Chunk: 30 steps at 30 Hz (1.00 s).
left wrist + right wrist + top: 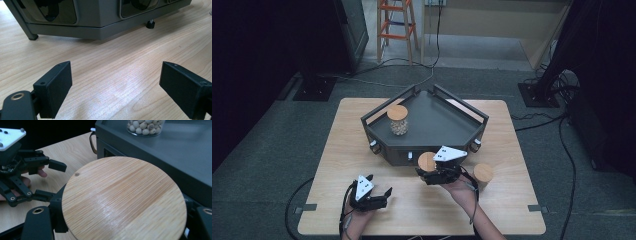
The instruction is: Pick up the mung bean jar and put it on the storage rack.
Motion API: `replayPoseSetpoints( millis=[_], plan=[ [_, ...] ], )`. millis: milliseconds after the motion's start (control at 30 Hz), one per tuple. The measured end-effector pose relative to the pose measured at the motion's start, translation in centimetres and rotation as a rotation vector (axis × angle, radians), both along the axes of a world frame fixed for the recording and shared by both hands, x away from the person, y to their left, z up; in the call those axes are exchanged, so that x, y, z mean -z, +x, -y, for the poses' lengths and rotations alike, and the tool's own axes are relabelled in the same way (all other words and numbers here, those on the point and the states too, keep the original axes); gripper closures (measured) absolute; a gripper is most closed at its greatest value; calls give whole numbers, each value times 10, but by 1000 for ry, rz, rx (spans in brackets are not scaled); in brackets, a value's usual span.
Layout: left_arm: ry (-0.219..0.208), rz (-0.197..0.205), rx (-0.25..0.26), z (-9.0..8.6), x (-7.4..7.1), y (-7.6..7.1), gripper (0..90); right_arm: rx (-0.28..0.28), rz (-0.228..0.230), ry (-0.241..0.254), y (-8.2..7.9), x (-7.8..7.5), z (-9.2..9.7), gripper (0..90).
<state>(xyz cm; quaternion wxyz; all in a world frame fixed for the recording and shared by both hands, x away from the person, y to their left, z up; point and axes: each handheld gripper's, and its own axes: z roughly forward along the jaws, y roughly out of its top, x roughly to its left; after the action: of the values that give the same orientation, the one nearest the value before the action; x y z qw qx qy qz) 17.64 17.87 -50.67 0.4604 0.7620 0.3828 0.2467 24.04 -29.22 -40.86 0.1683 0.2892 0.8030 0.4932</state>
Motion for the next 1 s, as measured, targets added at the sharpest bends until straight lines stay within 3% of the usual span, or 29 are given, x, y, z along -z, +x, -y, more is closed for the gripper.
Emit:
replayPoseSetpoints(
  millis=[500,1000],
  plan=[
    [30,9,3,4,-1,-1,110,9,12,3,4,-13,4,253],
    [30,6,4,4,-1,-1,110,11,32,1,8,-34,1,254]
  ],
)
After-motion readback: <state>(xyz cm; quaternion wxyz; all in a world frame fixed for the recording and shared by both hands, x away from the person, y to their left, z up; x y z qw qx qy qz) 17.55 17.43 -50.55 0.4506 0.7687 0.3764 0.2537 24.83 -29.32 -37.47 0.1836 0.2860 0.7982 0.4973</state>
